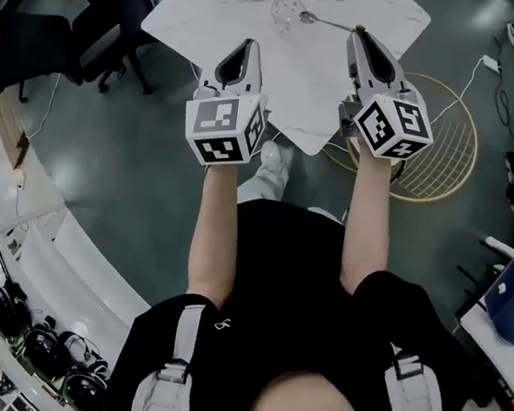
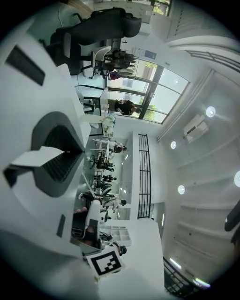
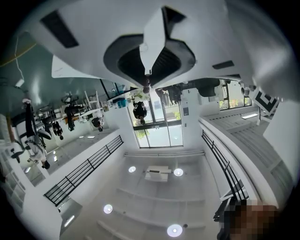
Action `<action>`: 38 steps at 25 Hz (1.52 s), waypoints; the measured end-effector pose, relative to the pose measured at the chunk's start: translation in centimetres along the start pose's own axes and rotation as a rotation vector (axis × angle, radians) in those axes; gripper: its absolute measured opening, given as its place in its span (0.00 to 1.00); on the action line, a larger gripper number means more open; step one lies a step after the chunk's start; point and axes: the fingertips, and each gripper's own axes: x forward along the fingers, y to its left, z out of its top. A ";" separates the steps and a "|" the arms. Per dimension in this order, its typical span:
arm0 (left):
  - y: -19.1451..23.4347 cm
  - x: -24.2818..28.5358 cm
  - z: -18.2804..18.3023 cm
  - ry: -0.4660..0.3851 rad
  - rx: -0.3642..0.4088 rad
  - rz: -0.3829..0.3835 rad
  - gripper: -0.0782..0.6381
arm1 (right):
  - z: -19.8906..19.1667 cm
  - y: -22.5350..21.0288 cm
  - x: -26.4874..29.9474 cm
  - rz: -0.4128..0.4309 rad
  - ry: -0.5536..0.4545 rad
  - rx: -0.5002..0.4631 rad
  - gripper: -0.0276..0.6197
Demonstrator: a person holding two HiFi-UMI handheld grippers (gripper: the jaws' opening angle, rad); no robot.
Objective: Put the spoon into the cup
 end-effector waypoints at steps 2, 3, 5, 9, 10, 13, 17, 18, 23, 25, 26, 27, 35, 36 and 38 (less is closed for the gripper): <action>0.8 2.3 0.3 0.004 -0.007 -0.018 0.13 | 0.4 -1.3 1.6 -0.031 0.004 -0.011 0.12; 1.2 3.2 0.5 0.003 -0.008 -0.028 0.13 | 0.7 -1.7 2.4 -0.043 0.003 -0.017 0.12; 2.0 4.8 0.7 0.009 -0.021 -0.040 0.13 | 1.0 -1.9 3.8 -0.056 0.011 -0.033 0.12; 3.7 6.9 -0.1 0.030 -0.084 -0.033 0.13 | 0.0 -1.1 6.2 -0.032 0.073 -0.092 0.12; 4.0 7.3 -0.4 0.036 -0.094 -0.033 0.13 | -0.4 -1.0 6.6 -0.031 0.087 -0.099 0.12; 4.8 8.1 -1.3 0.052 -0.121 -0.035 0.13 | -1.1 -1.2 7.7 -0.037 0.120 -0.117 0.12; 6.2 8.8 -1.8 0.061 -0.145 -0.021 0.13 | -1.8 -1.1 9.1 -0.035 0.148 -0.138 0.12; 6.4 8.9 -1.9 0.064 -0.147 -0.019 0.13 | -2.1 -1.2 9.3 -0.038 0.154 -0.140 0.12; 7.9 8.7 -2.0 0.070 -0.151 0.014 0.13 | -3.2 -1.7 11.0 -0.029 0.199 -0.159 0.12; 8.8 8.8 -2.1 0.084 -0.153 0.032 0.13 | -3.9 -1.8 11.9 -0.025 0.236 -0.176 0.12; 9.1 8.9 -2.2 0.090 -0.155 0.036 0.13 | -4.3 -2.0 12.3 -0.025 0.261 -0.193 0.12; 9.3 9.0 -2.2 0.093 -0.158 0.039 0.13 | -4.9 -2.2 12.6 -0.025 0.288 -0.215 0.12; 8.5 10.6 -2.4 0.099 -0.159 0.022 0.13 | -11.5 -3.4 16.8 0.065 0.494 -0.318 0.12; 8.4 10.7 -2.3 0.097 -0.157 0.020 0.13 | -12.5 -3.6 17.2 0.073 0.521 -0.322 0.12; 8.4 10.9 -2.1 0.095 -0.152 0.019 0.13 | -14.5 -3.9 18.0 0.085 0.570 -0.322 0.12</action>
